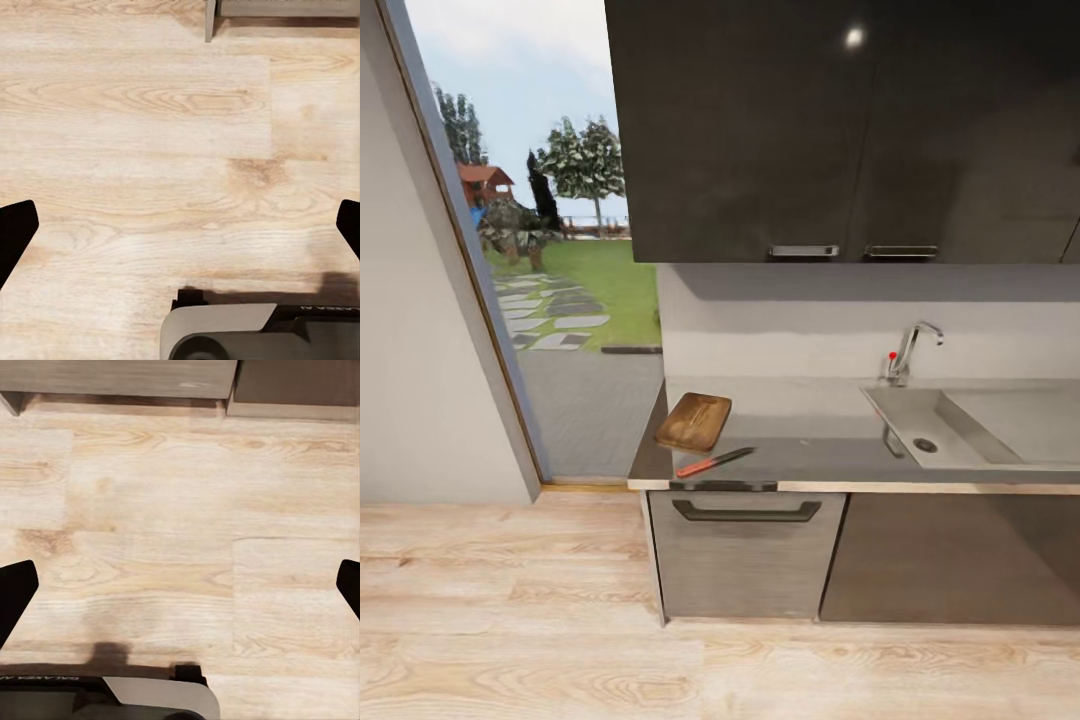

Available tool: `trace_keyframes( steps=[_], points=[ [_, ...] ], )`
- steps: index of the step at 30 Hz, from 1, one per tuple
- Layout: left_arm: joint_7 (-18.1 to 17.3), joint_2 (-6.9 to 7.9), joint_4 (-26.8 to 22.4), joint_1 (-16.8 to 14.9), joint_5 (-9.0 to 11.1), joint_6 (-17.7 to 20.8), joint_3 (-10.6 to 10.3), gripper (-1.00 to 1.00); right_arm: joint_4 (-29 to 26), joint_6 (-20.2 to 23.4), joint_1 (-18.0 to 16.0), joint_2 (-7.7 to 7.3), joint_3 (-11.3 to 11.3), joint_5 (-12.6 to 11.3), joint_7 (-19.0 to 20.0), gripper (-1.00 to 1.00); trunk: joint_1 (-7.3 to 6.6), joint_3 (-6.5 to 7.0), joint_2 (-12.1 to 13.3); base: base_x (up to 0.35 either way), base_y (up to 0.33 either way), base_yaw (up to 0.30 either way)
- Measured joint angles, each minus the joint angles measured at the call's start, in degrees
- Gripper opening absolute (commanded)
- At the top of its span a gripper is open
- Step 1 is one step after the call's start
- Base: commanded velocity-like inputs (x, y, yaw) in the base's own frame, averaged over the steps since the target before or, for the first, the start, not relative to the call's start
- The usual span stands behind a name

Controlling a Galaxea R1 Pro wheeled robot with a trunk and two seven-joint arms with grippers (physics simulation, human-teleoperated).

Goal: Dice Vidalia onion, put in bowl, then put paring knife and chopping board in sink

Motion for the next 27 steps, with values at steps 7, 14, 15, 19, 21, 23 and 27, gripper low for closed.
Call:
trace_keyframes(
  steps=[7, 14, 15, 19, 21, 23, 27],
  points=[
    [0.02, 0.07, 0.04, 0.00, 0.00, 0.05, 0.08, 1.00, -12.72, -0.21, -0.03, 0.39, 0.01, 0.08, -8.28, 1.00, 0.00, 0.01, 0.00, 0.000, 0.000, 0.000],
    [0.02, 1.11, -0.02, 0.00, 0.07, 0.03, 0.13, 1.00, -42.37, 15.40, -0.01, 1.02, 2.45, 1.12, -16.93, 1.00, 0.00, 0.01, 0.00, 0.000, 0.000, 0.000],
    [0.02, 0.93, 0.10, 0.00, 0.05, 0.05, 0.11, 1.00, -47.24, 18.09, -0.01, 1.09, 2.52, 1.10, -17.06, 1.00, 0.00, 0.01, -0.01, 0.000, 0.000, 0.000],
    [0.07, 0.42, 0.43, 0.00, 0.04, 0.07, 0.14, 1.00, -59.85, 29.50, -0.16, 1.77, 2.68, 1.13, -17.65, 1.00, 0.00, 0.00, 0.00, 0.000, 0.000, 0.000],
    [0.10, 0.44, 0.49, -0.01, 0.06, 0.07, 0.16, 1.00, -62.68, 33.26, -1.36, 2.35, 2.70, 1.17, -18.89, 1.00, 0.00, 0.02, 0.01, 0.000, 0.000, 0.000],
    [0.11, 0.48, 0.46, -0.01, 0.07, 0.07, 0.16, 1.00, -63.63, 34.66, -3.22, 2.71, 2.72, 1.22, -20.52, 1.00, 0.00, 0.02, 0.01, 0.000, 0.000, 0.000],
    [0.16, 0.65, 0.25, -0.01, 0.08, 0.02, 0.17, 1.00, -64.40, 37.66, -7.97, 3.01, 2.75, 1.36, -23.75, 1.00, 0.00, 0.02, 0.02, 0.000, 0.000, 0.000]
  ],
)
